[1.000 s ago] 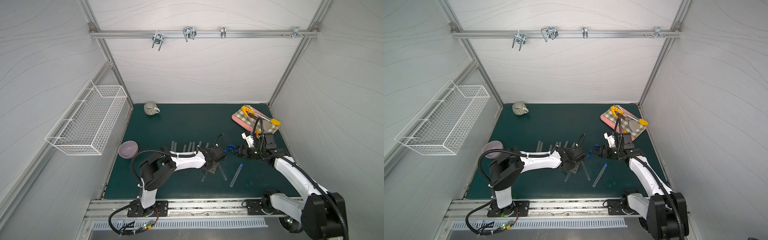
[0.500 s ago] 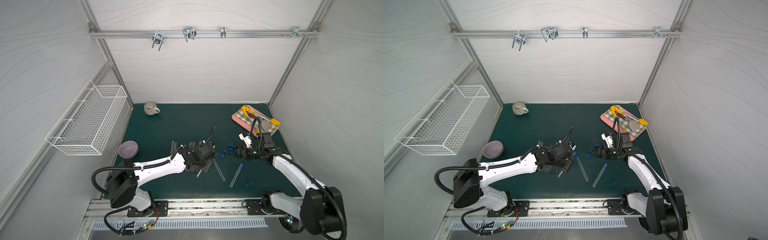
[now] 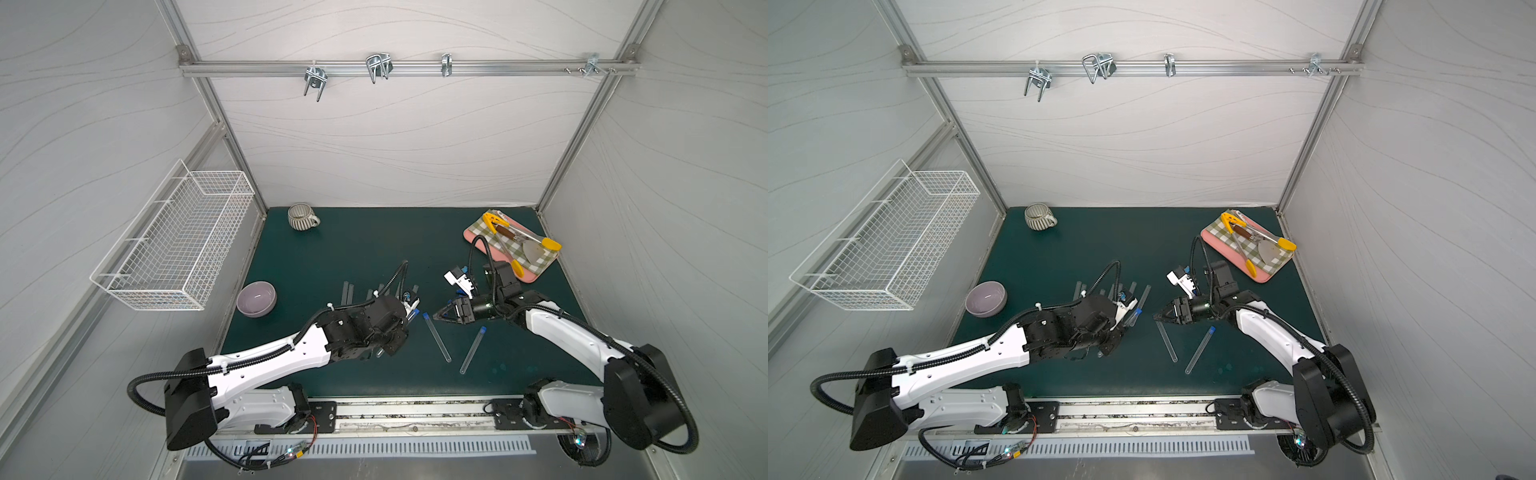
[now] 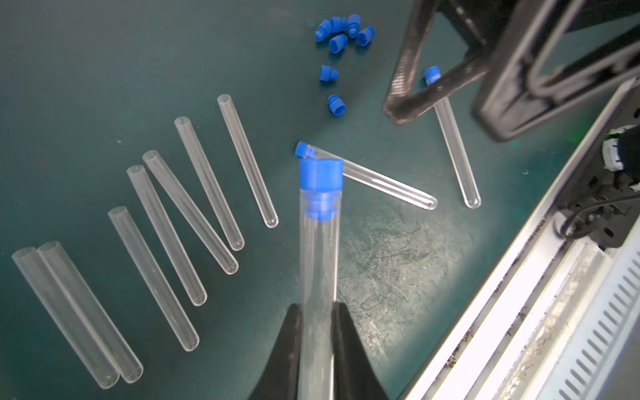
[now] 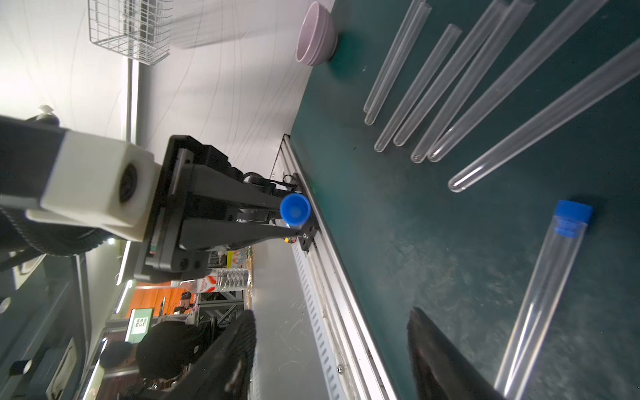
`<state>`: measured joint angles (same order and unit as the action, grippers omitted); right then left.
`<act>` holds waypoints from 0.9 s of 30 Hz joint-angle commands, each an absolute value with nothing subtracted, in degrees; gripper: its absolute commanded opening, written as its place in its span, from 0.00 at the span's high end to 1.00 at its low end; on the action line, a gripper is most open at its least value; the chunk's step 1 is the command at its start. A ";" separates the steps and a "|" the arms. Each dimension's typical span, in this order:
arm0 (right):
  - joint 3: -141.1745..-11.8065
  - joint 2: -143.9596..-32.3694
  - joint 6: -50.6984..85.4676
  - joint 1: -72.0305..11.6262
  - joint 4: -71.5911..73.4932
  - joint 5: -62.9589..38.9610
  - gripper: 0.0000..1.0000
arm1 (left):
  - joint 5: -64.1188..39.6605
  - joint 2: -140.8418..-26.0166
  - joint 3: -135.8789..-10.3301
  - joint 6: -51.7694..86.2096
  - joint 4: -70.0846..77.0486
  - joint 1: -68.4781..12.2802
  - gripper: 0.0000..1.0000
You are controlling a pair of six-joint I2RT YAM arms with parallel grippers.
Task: Remove stoppers from test tubes
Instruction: Open the stopper on the test tube.
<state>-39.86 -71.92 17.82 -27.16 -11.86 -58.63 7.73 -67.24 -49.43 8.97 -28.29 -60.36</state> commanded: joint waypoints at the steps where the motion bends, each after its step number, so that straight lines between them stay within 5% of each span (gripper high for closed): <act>1: -42.36 -72.60 16.47 -30.00 -11.45 -61.40 0.36 | 5.86 -67.27 -49.61 6.47 -25.83 -61.31 1.00; 27: -43.86 -74.21 15.58 -33.45 -11.70 -59.32 0.76 | 5.68 -66.36 -48.96 4.48 -23.51 -64.60 1.00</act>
<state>-42.30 -74.11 17.02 -32.99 -11.03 -59.00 5.32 -67.05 -48.45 5.72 -25.34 -64.25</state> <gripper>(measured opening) 0.246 0.164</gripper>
